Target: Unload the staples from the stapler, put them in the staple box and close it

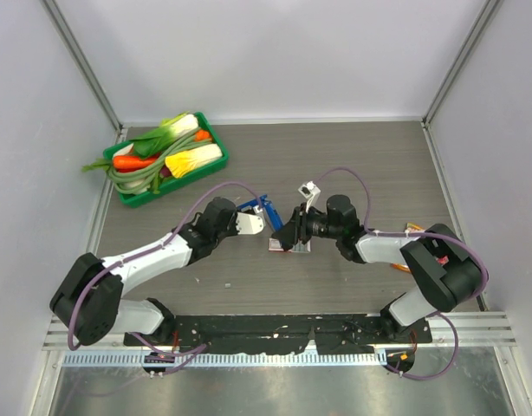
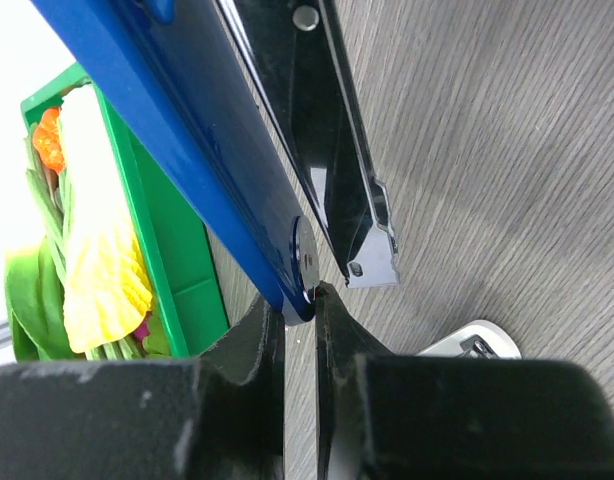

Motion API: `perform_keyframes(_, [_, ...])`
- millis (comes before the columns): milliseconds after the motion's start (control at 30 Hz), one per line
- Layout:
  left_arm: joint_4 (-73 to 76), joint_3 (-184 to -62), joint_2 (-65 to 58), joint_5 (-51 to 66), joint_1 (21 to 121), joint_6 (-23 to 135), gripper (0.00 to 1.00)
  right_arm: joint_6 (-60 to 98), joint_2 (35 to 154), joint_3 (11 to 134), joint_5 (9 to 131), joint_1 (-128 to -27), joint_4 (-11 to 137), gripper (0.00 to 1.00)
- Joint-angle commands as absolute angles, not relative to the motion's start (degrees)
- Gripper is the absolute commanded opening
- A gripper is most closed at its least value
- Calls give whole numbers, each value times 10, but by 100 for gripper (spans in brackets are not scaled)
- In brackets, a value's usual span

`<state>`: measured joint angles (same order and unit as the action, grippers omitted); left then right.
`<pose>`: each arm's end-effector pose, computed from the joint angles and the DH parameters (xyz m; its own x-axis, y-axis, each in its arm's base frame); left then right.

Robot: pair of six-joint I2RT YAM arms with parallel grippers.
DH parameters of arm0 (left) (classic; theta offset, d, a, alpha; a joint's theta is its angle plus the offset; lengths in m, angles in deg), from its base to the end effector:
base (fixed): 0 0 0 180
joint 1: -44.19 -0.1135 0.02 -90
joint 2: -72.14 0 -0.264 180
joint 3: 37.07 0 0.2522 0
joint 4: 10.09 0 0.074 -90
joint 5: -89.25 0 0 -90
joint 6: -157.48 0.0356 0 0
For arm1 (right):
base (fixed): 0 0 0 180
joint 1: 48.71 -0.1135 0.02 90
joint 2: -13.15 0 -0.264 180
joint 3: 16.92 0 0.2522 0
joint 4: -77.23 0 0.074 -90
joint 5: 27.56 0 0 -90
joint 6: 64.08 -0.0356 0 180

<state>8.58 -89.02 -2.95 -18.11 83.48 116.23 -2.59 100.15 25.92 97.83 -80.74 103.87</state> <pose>0.2114 -0.1593 0.1975 -0.0152 0.9396 -0.3419 0.6729 0.2625 0.6915 0.2310 0.1688 0.1704 -0.6541 0.0498 -0.7548 -0.6695 0.4261 0.6084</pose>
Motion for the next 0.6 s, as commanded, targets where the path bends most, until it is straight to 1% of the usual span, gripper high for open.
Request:
perform_keyframes(0, [118, -869, -18, -210, 844, 1221, 0, -42, 960, 324, 950, -771, 1072, 1])
perform_keyframes(267, [118, -858, -16, -220, 844, 1244, 0, -17, 947, 366, 972, -746, 1019, 1])
perform_keyframes(567, [92, -853, -16, -244, 844, 1222, 0, -11, 907, 337, 1013, -742, 971, 1])
